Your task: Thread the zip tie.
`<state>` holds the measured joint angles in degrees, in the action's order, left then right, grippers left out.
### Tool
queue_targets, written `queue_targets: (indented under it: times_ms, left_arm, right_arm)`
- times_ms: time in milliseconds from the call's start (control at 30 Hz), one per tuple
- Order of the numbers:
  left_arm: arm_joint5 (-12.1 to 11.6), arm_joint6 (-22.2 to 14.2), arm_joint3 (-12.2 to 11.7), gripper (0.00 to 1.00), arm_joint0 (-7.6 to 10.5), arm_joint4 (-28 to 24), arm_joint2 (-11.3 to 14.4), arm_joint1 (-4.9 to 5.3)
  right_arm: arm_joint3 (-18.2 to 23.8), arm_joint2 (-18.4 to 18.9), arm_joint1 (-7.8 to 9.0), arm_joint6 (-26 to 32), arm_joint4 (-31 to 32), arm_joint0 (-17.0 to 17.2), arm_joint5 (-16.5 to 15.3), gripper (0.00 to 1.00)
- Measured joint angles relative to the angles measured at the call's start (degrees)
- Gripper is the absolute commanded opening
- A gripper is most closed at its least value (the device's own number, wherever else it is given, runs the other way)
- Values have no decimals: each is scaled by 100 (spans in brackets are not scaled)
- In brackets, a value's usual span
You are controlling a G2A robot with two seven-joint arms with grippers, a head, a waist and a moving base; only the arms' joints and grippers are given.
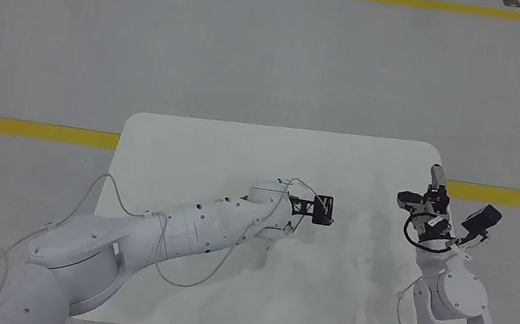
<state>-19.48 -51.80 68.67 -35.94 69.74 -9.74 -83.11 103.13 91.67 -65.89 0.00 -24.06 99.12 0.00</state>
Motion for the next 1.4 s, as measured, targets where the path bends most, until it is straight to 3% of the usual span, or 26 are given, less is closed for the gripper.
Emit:
queue_targets:
  times_ms: [600,833,1400]
  left_arm:
    - [0,-338,-51,29,-31,139,0,-92]
    - [0,-357,-113,22,-57,192,0,-129]
    - [0,-250,-234,23,-53,429,0,-201]
  right_arm:
    - [0,0,0,0,0,0,0,100]
    - [0,0,0,0,0,0,0,100]
    - [0,0,0,0,0,0,0,100]
